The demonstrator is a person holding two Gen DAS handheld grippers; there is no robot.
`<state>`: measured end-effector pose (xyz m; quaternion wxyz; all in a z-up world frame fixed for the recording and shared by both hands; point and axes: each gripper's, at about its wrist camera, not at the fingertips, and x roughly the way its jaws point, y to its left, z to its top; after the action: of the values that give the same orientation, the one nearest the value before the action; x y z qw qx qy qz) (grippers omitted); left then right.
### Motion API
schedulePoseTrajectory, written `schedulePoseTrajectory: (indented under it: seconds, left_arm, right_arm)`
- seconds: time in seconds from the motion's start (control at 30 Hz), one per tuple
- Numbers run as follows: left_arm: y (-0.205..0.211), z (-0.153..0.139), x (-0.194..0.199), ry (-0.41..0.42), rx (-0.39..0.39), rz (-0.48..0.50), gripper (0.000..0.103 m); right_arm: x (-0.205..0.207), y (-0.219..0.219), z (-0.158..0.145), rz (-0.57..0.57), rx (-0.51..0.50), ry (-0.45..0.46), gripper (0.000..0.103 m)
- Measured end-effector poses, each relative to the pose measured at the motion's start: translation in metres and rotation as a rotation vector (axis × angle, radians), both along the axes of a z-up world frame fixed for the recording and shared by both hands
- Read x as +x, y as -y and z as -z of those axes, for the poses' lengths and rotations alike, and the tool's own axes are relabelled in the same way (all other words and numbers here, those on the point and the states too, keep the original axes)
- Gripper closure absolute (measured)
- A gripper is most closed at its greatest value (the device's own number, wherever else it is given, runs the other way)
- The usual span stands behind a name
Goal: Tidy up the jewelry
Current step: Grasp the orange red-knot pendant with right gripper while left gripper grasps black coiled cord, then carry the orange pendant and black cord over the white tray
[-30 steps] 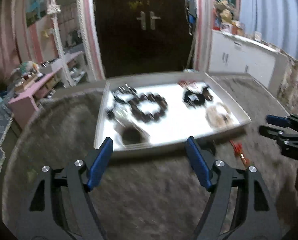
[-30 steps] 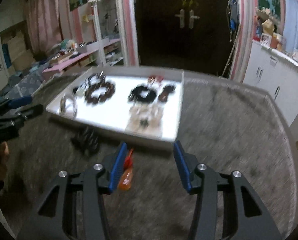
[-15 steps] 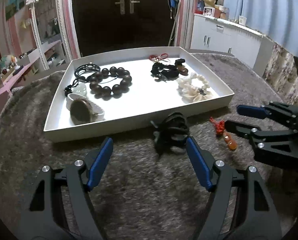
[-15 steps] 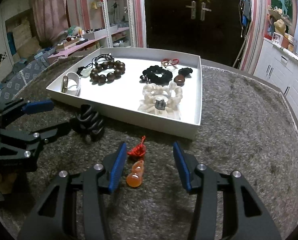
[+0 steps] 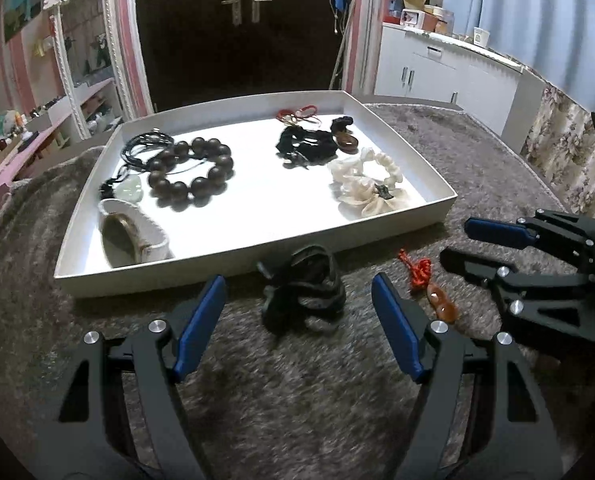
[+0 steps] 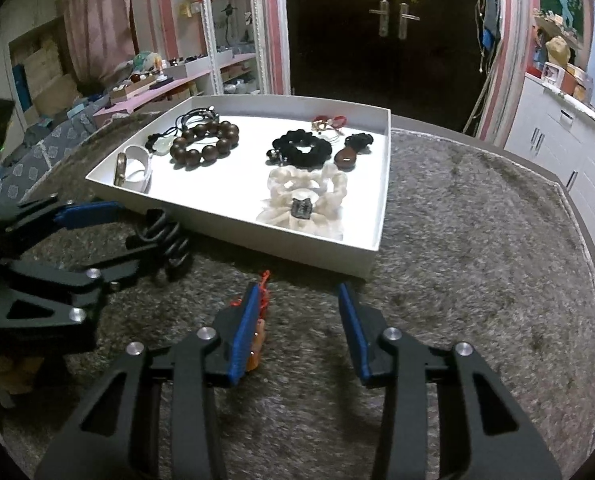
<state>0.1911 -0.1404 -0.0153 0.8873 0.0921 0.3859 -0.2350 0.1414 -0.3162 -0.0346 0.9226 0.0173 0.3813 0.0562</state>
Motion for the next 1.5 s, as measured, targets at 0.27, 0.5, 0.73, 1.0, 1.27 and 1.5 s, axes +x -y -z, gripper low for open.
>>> schedulePoseTrajectory:
  seconds: [0.27, 0.5, 0.73, 1.0, 1.27, 1.5]
  left_arm:
    - [0.002, 0.013, 0.017, -0.046, -0.003, -0.006, 0.045]
    - [0.011, 0.02, 0.016, -0.05, 0.009, 0.025, 0.058]
    - [0.011, 0.021, 0.018, -0.048, -0.003, 0.029, 0.058]
    - [-0.004, -0.013, 0.003, 0.027, -0.014, 0.007, 0.058]
    - [-0.028, -0.072, 0.002, 0.193, 0.036, -0.068, 0.058]
    - [-0.045, -0.119, 0.028, 0.228, -0.013, -0.086, 0.058]
  right_arm:
    - [0.009, -0.009, 0.007, -0.053, 0.034, -0.017, 0.066]
    - [0.018, -0.023, 0.022, -0.092, 0.034, -0.064, 0.079]
    - [0.015, -0.015, 0.016, -0.059, 0.047, -0.036, 0.095]
    - [-0.002, -0.005, -0.016, -0.023, 0.006, 0.041, 0.095]
    - [-0.01, 0.013, -0.08, 0.042, -0.057, 0.177, 0.095]
    - [0.009, 0.015, -0.131, 0.03, -0.037, 0.247, 0.095]
